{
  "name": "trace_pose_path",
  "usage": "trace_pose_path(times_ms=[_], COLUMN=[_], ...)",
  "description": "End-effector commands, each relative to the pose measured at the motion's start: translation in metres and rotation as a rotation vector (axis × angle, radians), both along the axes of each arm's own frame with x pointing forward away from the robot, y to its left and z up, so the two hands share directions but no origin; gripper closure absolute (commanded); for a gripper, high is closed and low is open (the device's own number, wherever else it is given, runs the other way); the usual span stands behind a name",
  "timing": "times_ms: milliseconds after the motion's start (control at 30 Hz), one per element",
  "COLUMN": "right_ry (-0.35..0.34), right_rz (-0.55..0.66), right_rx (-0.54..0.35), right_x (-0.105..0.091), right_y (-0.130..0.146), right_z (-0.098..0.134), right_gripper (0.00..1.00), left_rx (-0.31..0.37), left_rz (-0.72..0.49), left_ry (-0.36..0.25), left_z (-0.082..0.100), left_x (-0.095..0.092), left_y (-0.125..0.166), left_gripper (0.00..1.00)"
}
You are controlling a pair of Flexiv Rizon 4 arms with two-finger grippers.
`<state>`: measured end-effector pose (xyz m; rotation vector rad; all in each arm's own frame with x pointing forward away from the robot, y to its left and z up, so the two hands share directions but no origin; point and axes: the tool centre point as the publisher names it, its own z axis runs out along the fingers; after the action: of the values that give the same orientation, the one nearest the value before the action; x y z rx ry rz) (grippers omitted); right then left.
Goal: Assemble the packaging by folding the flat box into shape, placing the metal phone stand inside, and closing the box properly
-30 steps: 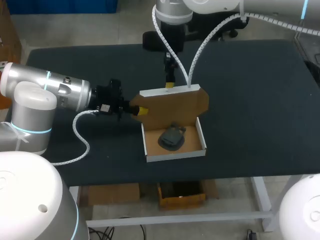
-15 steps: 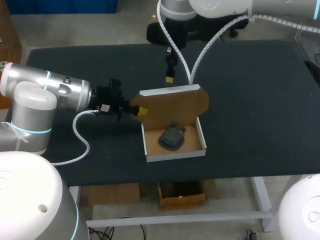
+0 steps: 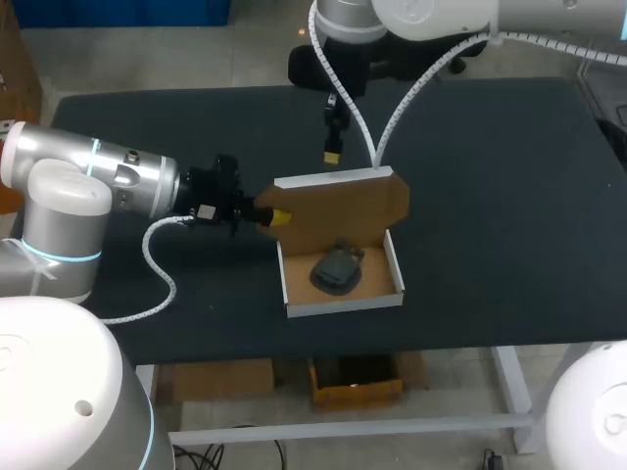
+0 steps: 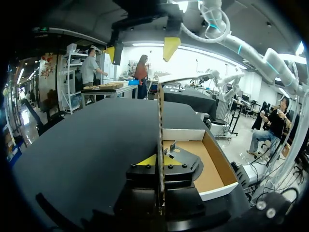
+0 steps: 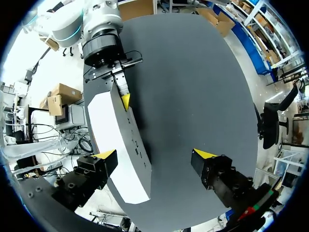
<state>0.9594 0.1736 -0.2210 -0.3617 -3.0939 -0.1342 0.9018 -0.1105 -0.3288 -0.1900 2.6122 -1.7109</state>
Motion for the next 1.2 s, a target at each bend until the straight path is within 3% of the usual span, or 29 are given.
trace_pose_path(times_ms=[33, 467, 1000, 1200], right_ry=[0.027, 0.151, 0.231, 0.267], right_rz=[-0.035, -0.311, -0.454, -0.504], right_rx=[0.009, 0.075, 0.176, 0.215], right_x=[0.005, -0.001, -0.021, -0.029], right_y=[-0.008, -0.027, -0.029, -0.033], right_z=[0.001, 0.000, -0.012, -0.020], right_gripper=[0.00, 0.00, 0.00, 0.00], left_rx=[0.013, 0.040, 0.123, 0.151], left_rz=[0.000, -0.009, 0.005, -0.002], left_ry=[-0.037, -0.182, -0.507, -0.585], left_z=[-0.003, -0.004, -0.019, -0.024], left_x=[-0.004, -0.017, -0.041, -0.046], left_y=[-0.005, -0.009, -0.006, -0.009], left_gripper=[1.00, 1.00, 1.00, 1.00])
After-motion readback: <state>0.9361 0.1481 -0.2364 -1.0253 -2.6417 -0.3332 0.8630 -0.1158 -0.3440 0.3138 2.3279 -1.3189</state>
